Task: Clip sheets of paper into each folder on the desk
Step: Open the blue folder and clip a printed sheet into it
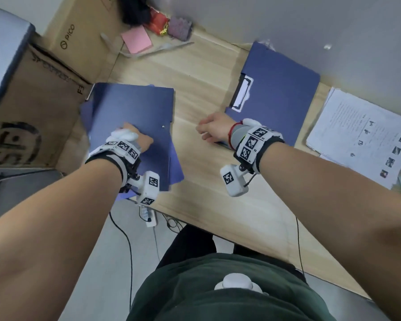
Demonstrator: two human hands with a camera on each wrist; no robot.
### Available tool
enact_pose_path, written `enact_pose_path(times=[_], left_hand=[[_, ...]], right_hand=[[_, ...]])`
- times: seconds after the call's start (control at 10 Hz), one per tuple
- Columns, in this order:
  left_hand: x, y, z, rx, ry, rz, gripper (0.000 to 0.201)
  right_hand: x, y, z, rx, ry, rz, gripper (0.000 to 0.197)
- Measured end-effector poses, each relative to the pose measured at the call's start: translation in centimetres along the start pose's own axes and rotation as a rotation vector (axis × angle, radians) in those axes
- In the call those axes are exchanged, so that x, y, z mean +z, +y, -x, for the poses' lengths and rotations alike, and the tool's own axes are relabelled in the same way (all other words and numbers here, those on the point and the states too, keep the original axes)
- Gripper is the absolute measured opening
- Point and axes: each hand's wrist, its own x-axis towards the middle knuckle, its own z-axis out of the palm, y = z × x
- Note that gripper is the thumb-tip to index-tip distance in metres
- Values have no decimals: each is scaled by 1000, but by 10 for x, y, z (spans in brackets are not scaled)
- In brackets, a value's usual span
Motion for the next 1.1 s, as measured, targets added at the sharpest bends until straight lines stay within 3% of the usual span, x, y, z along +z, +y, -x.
enact_pose_path(times=[0.1,0.2,0.4,0.5,0.6,0.7,0.9,1.0,1.1], left_hand=[[3,-34,0,-105,28,24,66],[12,-71,-5,-199,8,57,91],[20,-89,-4,-233,37,174,111],[14,-87,3,-199,11,205,110],[6,-74,9,-131,10,210,111],[-8,-49,17,-17,32,182,119],[-47,43,53,230,45,418,141],[-66,82,87,368,7,429,64],[-82,104,118,480,-6,390,31]], right_hand=[[30,10,-10,64,-45,29,25],[67,11,-15,104,-114,18,20],[104,10,-14,135,-147,10,46],[111,10,-13,76,-111,36,17],[106,6,-8,-3,-54,56,14],[93,-7,8,-39,-157,-91,17],[44,-39,65,-238,-166,-132,22],[17,-45,101,-330,-117,-14,14],[-7,-44,127,-370,-105,29,18]])
